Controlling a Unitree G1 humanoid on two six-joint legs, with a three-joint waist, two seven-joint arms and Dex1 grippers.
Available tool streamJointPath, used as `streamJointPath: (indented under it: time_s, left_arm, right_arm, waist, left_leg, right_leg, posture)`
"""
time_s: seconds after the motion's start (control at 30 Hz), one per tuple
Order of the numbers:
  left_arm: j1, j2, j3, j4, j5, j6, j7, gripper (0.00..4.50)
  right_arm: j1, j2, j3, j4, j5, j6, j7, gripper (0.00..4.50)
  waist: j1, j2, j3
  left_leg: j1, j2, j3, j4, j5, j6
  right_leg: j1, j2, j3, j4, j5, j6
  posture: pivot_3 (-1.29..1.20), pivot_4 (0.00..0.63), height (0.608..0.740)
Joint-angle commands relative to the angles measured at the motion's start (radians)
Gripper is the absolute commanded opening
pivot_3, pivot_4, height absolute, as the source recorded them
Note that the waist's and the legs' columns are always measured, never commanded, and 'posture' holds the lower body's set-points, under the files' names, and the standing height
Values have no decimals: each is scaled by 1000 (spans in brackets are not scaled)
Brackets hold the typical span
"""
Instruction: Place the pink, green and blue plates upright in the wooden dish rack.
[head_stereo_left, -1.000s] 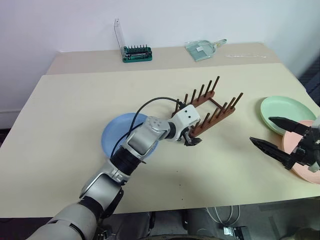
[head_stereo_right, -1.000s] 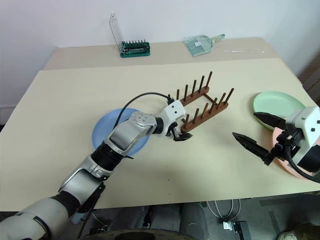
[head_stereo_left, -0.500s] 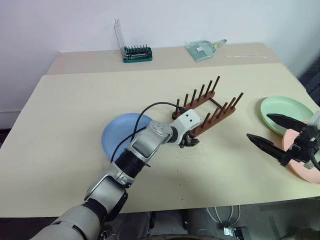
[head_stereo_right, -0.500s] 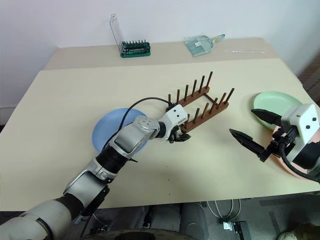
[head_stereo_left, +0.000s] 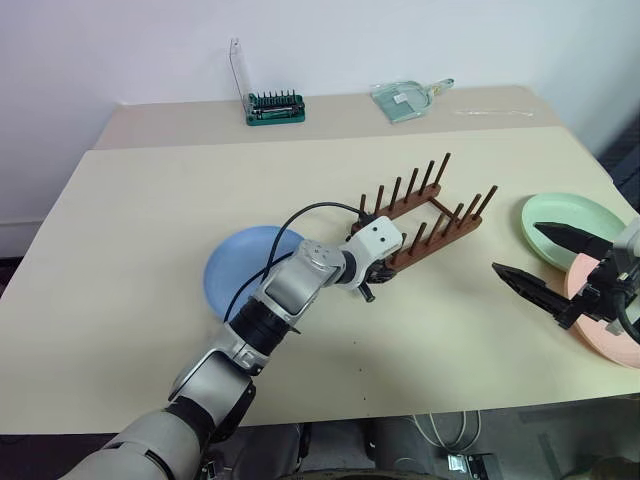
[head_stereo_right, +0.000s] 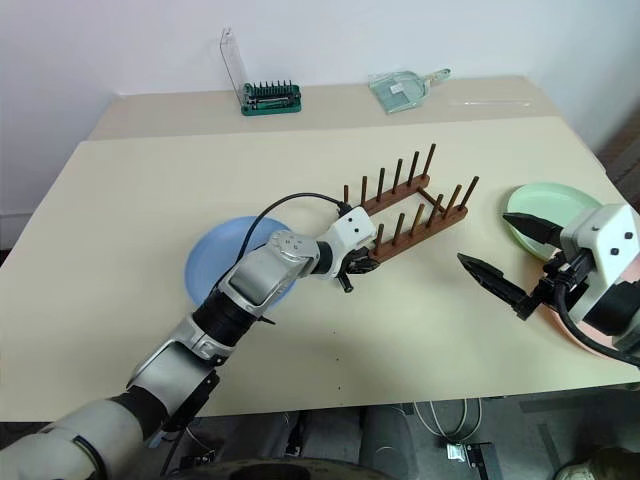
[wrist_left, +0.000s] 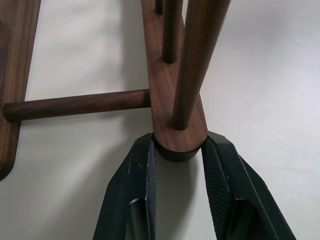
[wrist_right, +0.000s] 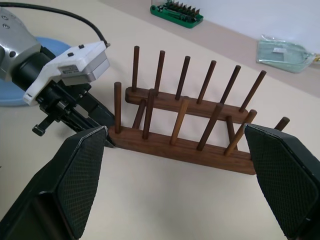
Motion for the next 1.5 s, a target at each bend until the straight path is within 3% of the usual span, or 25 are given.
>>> streamJointPath:
  time_s: [0.03, 0.17, 0.37, 0.57, 0.9, 0.97, 1.0, 1.13, 1.17, 1.33, 1.43, 1.5]
  left_arm:
    - [-60, 46, 29, 0, -29, -134, -128, 727]
    - [-69, 107, 5, -5, -64, -215, -310, 727]
    - [-62, 147, 4, -5, -74, -253, -435, 727]
    - [-35, 181, -41, 10, -14, -316, -476, 727]
    - [-39, 147, -41, 72, 23, -319, -456, 727]
    - [-46, 133, -26, 84, 10, -297, -457, 1753]
    - [-50, 127, -21, 93, 19, -307, -441, 2061]
    - [-71, 139, 0, 83, 15, -267, -440, 4190]
    - [-81, 158, 13, 57, 8, -213, -443, 4452]
    - [-143, 308, 87, -146, -95, 50, -549, 4452]
    - [-177, 334, 137, -198, -161, 127, -553, 4452]
    - [-195, 314, 189, -206, -214, 188, -532, 3926]
  right_arm:
    - [-18, -12, -34, 1, 26, -7, 6, 4500]
    - [-29, -21, -48, 8, 51, 3, 12, 4500]
    - [-24, -34, -72, -1, 74, 22, 16, 4500]
    - [-19, -37, -81, -5, 75, 31, 17, 4500]
    - [-13, -38, -73, 1, 48, 19, 21, 4500]
    - [-13, -37, -73, 0, 45, 17, 21, 4500]
    - [-12, -37, -73, 0, 45, 17, 21, 4500]
    - [-9, -36, -75, -2, 59, 27, 24, 4500]
    - [-8, -34, -73, -1, 73, 37, 26, 4500]
    - [21, -11, -43, -23, 169, 100, 34, 4500]
    - [13, -3, -22, -12, 227, 126, 29, 4500]
    - [26, -16, 4, -5, 214, 130, 46, 3950]
  waist:
    - [-2, 0, 0]
    - [-1, 1, 0]
    - [0, 0, 0]
    - [-1, 0, 0]
    - [0, 0, 0]
    - [0, 0, 0]
    - [0, 0, 0]
    - [0, 0, 0]
    - [-1, 0, 0]
    - [-4, 0, 0]
    - [0, 0, 0]
    - [2, 0, 0]
  left_leg:
    - [0, 0, 0, 0, 0, 0]
    - [-1, 0, 0, 0, 0, 0]
    - [-1, 0, 0, 0, 0, 0]
    - [0, 0, 0, 0, 0, 0]
    - [-1, 0, 0, 0, 0, 1]
    - [-1, 0, 0, 0, 0, 1]
    - [-1, 0, 0, 0, 0, 1]
    - [-1, 0, 0, 0, 0, 1]
    - [-1, 0, 0, 0, 0, 1]
    - [-1, 1, 0, 0, 0, 1]
    - [-1, 1, 0, 0, 0, 1]
    - [0, 0, -1, 0, 0, 1]
  right_leg:
    - [-1, 0, 0, 0, 0, 0]
    - [-1, 0, 0, 0, 1, -1]
    - [-1, 0, 0, 0, 2, -3]
    - [-1, 0, 0, 0, 2, -3]
    - [-1, 0, 0, 0, 2, -3]
    - [-1, 0, 0, 0, 2, -3]
    - [-1, 0, 0, 0, 2, -3]
    - [-1, 0, 0, 0, 2, -3]
    - [-1, 0, 0, 0, 2, -3]
    - [-2, 1, 0, 1, 1, -2]
    - [-2, 1, 0, 1, 2, -4]
    - [-1, 0, 0, 1, 2, -3]
  posture:
    - [0, 150, 740]
    - [0, 150, 740]
    - [0, 150, 740]
    - [0, 150, 740]
    - [0, 150, 740]
    - [0, 150, 740]
    - [0, 150, 740]
    - [0, 150, 740]
    - [0, 150, 740]
    - [0, 150, 740]
    - [0, 150, 740]
    - [0, 150, 740]
